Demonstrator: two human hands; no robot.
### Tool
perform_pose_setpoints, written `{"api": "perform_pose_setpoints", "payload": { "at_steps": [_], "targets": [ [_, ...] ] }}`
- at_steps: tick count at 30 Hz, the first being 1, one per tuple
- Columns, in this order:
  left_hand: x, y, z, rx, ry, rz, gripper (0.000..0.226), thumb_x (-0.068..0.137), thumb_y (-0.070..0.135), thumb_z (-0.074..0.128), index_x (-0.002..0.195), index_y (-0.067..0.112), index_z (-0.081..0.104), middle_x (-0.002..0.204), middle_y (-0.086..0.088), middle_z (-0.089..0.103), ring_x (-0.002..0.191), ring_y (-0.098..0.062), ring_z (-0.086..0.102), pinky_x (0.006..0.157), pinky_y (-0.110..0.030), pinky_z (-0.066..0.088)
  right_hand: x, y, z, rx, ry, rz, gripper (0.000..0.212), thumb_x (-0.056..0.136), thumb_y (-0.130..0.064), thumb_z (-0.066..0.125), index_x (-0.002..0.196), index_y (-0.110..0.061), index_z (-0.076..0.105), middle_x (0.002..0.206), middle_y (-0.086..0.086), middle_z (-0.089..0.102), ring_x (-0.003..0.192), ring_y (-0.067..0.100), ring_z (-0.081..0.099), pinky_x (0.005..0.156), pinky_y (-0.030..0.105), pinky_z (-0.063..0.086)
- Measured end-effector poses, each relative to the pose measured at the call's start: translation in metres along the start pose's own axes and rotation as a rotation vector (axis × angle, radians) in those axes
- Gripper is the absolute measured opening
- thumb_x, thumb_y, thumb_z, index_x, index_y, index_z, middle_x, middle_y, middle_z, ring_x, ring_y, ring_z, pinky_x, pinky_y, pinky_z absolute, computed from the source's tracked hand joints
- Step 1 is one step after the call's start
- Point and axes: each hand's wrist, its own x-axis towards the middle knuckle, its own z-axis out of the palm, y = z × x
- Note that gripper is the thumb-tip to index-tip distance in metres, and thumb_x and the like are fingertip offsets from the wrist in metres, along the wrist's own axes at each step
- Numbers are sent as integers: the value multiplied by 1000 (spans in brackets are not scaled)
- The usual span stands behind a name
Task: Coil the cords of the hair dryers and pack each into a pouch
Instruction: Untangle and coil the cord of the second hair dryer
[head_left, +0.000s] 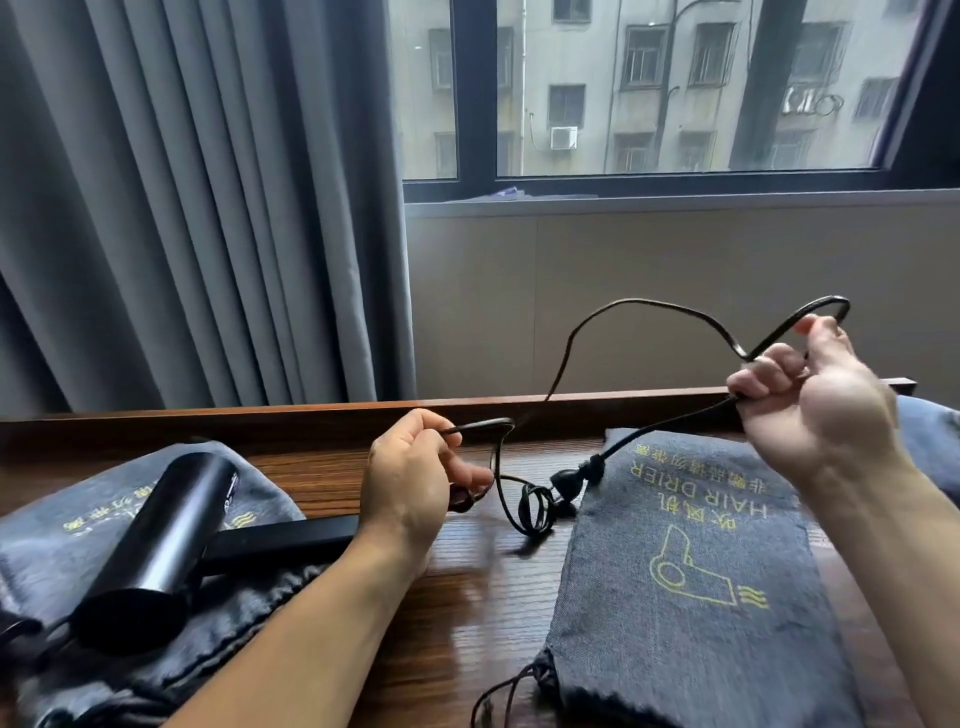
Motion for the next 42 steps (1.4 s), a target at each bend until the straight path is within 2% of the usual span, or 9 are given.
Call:
{"api": "perform_pose_setpoints", "payload": {
  "at_steps": [5,9,15,20,23,28,33,38,42],
  "targets": [
    [1,-3,-5,25,-102,34,20,68,14,42,63,8,60,51,-14,41,56,-30,65,64,-34,48,9,-4,-15,-676,5,-200,28,103,-28,49,80,-25,66,63,-9,42,48,8,32,41,21,26],
    [-5,-2,-4,-41,-290,38,21,69,16,45,66,6,63,52,-13,46,58,-29,63,59,-33,49,5,-1,-22,-1578,-104,-338,17,96,-28,56,88,-20,69,75,-1,65,74,25,57,65,34,41],
    [-7,-2,-5,10,-411,37,42,77,28,43,57,0,66,47,-21,53,52,-33,60,79,-55,57,-10,6,-16,-2125,-169,-55,41,88,-31,58,127,-17,55,128,17,59,104,32,53,87,36,45],
    [-8,-3,-4,-58,-464,15,42,76,29,43,68,-7,65,60,-23,61,56,-37,62,66,-43,55,-39,22,1,-1872,-490,-696,66,70,-26,57,136,-16,57,142,9,52,131,27,49,113,42,39],
    [-7,-6,-5,-69,-496,8,42,78,29,43,69,-3,68,68,-35,61,64,-40,64,67,-41,54,-58,43,9,-1685,-861,-511,52,73,-22,58,124,-28,66,121,-7,67,109,11,62,99,35,50],
    [-8,-10,-2,-99,-565,34,26,71,12,46,78,-3,65,75,-23,68,77,-32,70,76,-37,57,-65,62,0,-1554,-1260,-467,78,82,-21,67,152,-36,37,159,-19,34,150,-1,22,122,21,20],
    [-13,-12,-4,215,-649,147,28,73,3,64,100,11,57,102,-6,76,103,-15,73,93,-35,57,-64,67,6,-1495,-1214,-689,27,85,-38,77,110,-32,69,88,-27,54,85,-16,52,88,16,43],
    [-17,-10,4,503,-510,440,39,78,20,86,106,29,61,97,12,75,96,0,70,92,-27,54,-67,63,6,-1137,-913,-357,14,86,-15,78,77,-20,68,57,-2,63,47,11,57,47,24,46],
    [-16,-3,1,378,-369,498,19,88,21,80,105,26,73,96,15,77,94,2,71,87,-14,53,-61,59,8,-1104,-844,-299,14,90,-15,73,78,-22,70,58,-4,62,47,2,50,48,15,40]
  ]
}}
